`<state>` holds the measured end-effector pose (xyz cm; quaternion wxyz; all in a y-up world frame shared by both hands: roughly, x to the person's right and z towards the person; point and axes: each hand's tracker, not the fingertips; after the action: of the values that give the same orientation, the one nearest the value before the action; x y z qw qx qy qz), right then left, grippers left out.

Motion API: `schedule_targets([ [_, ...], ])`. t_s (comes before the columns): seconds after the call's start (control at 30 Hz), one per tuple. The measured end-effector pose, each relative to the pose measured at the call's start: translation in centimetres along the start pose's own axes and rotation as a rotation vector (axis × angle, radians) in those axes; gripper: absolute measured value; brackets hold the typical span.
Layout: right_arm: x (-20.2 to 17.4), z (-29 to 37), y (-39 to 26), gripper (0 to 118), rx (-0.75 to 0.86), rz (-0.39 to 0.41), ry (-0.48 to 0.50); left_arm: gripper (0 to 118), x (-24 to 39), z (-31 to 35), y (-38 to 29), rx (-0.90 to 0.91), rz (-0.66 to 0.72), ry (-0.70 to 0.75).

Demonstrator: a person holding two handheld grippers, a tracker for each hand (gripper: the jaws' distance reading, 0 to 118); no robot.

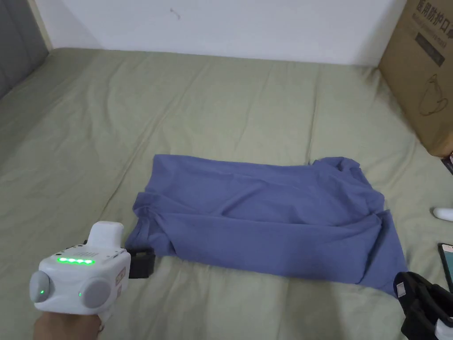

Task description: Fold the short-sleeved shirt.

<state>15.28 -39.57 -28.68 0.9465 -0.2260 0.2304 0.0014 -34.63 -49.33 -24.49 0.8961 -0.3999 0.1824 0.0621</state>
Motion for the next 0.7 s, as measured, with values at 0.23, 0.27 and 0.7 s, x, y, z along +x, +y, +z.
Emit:
schedule_targets([
  [0.23,3.2,-4.1,-1.2,10,-0.155,0.004,-0.117,53,1.4,-5.3,2.5,-0.099,-0.064,0.027],
  [0.27,3.8,-5.0,-1.4,10,-0.177,0.005,-0.137,47,2.5,-4.8,2.5,-0.112,-0.101,0.019],
  [0.7,9.9,-18.2,-4.4,88,-0.470,0.026,-0.164,6,3.6,0.1,4.5,-0.043,-0.085,0.000],
])
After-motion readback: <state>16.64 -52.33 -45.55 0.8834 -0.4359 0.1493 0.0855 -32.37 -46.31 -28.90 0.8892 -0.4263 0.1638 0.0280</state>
